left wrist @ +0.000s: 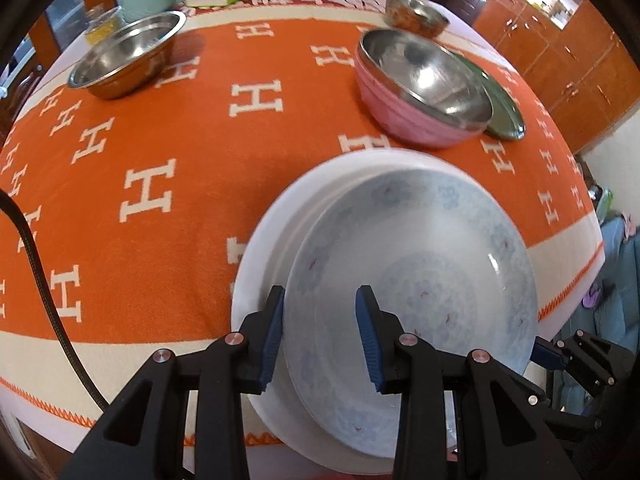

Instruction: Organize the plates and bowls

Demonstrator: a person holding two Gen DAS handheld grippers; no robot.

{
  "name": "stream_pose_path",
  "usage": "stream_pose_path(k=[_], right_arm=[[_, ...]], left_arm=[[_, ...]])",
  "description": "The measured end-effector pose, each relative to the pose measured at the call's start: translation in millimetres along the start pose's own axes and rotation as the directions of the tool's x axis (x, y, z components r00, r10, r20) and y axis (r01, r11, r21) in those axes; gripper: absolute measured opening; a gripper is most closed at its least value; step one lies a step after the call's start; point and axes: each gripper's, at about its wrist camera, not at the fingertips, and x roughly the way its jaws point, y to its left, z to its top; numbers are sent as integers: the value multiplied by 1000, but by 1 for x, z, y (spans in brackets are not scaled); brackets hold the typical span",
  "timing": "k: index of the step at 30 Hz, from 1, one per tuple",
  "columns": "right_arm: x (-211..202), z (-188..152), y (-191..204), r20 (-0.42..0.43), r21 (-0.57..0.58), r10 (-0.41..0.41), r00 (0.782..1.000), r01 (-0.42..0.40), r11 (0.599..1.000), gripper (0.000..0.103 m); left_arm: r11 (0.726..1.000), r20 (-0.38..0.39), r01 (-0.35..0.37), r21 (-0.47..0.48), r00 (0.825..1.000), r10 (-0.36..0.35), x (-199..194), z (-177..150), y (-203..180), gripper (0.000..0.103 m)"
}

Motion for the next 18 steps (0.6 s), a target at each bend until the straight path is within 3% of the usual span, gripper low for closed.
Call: stream_pose_path(k=[11,18], right_arm=[[-12,2,-2,27,-32,-41,999,41,999,35],[-28,7,5,82,8,-74,994,73,997,38]], left_arm=[[1000,45,-10,18,999,10,-16,5,-5,35],[994,63,73,78,995,-78,-40,2,-2,35]])
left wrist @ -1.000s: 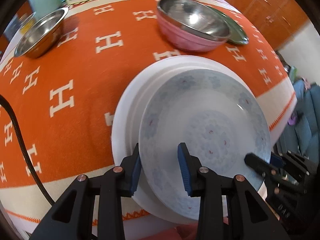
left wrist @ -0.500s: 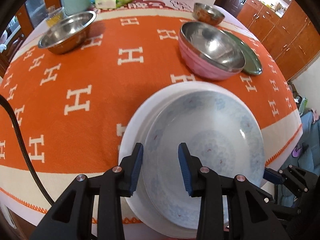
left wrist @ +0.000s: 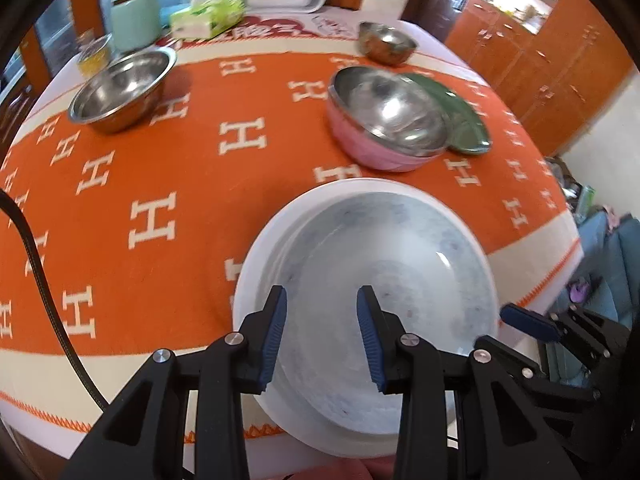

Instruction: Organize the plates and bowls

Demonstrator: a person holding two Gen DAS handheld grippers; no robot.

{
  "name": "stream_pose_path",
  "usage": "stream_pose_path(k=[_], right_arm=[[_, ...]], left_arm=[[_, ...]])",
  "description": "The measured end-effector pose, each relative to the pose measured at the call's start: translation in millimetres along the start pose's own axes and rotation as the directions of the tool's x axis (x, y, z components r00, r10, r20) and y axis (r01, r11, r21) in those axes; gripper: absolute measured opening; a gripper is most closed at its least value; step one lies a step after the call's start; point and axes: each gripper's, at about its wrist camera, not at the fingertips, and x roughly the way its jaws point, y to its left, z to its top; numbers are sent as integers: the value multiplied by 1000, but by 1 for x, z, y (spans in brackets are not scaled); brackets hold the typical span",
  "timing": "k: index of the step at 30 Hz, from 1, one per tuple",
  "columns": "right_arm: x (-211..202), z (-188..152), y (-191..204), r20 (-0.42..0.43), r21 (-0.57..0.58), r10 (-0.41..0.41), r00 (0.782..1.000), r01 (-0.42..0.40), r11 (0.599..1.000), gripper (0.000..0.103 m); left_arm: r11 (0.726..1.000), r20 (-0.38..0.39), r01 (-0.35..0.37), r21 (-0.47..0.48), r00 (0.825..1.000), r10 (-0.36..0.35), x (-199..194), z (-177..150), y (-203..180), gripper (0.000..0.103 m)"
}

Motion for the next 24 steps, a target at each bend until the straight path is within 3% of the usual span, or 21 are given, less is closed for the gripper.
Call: stream_pose_path(k=[11,16,21,24], right_arm=[[-34,0,11,112,146,-80,990,63,987,40],[-48,-9,10,168,253,-136,976,90,963,49],[-62,-15,4,204,326,-192,960,118,938,51],[-71,-15,-2,228,353,-220,949,130,927,56]], left_arm=[[981,17,94,169,995,-98,-37,11,-18,36],[971,26,105,216,993,-114,-46,15,-21,39],[957,12,128,261,991,-136,-52,18,-29,43],[946,20,137,294,989,-149,-57,21,-37,53]])
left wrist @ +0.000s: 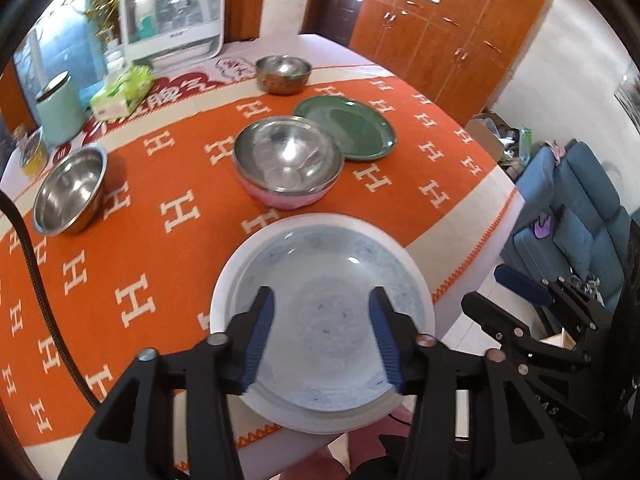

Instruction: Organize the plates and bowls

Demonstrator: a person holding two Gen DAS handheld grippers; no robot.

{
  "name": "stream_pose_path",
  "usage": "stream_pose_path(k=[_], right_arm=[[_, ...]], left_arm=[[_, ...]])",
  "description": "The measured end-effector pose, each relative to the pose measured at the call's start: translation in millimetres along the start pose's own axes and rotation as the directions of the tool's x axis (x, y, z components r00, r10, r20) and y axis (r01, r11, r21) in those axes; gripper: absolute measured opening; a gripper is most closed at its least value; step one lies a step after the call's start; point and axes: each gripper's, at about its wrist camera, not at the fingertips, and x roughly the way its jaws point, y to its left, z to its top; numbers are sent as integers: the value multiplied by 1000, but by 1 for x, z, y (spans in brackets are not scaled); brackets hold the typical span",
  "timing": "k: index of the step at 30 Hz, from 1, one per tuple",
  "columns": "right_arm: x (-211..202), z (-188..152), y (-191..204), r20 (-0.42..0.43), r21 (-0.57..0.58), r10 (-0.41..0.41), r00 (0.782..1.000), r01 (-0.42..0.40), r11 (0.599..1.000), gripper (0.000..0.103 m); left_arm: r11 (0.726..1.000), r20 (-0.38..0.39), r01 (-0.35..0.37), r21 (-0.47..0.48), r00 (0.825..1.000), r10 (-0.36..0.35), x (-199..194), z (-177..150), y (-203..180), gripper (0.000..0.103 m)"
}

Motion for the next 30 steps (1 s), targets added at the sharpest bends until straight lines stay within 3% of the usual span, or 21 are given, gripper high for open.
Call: stream_pose_path(k=[7,12,17,22,30], right_arm=[[-14,16,-24,58,-8,-22,998,23,1000,61],[-21,33,-54,95,-31,-3,995,6,1000,64],[-20,57,-87,116,-57,29,993,-23,998,66],[-13,80,-117,117,-89,84,990,-74,993,67],[2,121,-158,127,-234,148,981,-115,965,67]], left_arm=[[999,-12,9,37,1000,-8,8,22,-23,63],[999,1,-20,27,1000,20,17,42,-45,73],[998,11,-66,9,998,66,24,59,-68,74],[994,36,-98,-42,994,99,31,76,-87,75],[976,79,-133,-172,986,148,51,103,-111,76]])
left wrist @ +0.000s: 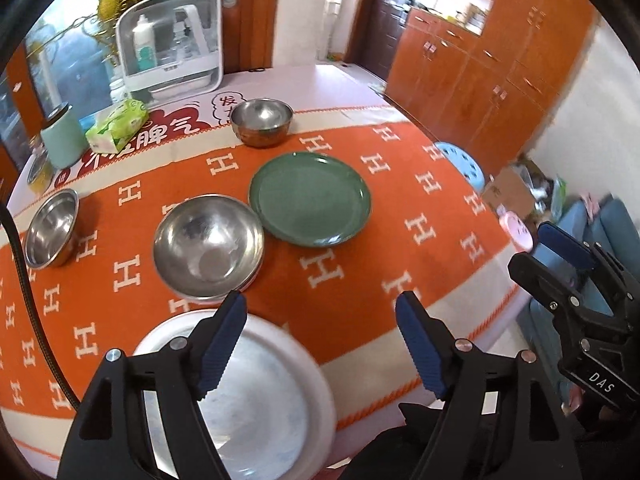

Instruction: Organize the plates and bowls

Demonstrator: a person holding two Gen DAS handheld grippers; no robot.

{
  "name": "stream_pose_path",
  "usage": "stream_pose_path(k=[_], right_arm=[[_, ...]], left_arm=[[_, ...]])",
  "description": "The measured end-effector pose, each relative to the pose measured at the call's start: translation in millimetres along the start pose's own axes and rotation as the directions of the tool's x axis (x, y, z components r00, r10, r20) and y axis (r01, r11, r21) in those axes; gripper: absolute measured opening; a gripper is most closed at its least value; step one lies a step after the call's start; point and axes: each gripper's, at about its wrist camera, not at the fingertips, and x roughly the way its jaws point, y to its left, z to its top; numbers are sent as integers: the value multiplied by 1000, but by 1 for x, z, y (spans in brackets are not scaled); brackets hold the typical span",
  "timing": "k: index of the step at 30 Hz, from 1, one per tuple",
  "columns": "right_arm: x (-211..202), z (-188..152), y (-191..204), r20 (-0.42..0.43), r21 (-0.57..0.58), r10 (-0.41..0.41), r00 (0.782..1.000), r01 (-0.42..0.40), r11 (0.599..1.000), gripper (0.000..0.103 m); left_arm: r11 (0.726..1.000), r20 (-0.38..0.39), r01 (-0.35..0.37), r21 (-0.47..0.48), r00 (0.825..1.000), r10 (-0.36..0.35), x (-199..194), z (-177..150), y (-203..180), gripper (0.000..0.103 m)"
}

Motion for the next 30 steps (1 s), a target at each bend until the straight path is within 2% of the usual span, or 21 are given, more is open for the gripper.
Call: stream_pose_path(k=[8,14,23,27,30], right_arm=[[22,28,-42,-29,-132,101,994,-104,986,67],[40,48,-64,-33,-195,165,986,-168,966,67],[79,61,-71,-76,-224,264,962,-274,935,67],[98,66,-72,-96,-224,287,953,-301,927,67],[112,67,-74,-108,-208,307,946,-323,923,67]], left_arm=[[990,40,-30,-136,999,36,15,13,-25,76],[967,59,-48,-250,996,65,31,19,-28,76],[917,29,-82,-391,994,101,61,32,-15,76],[900,17,-98,-424,993,117,71,40,-6,76],[896,-4,-94,-435,995,103,82,44,-1,76]])
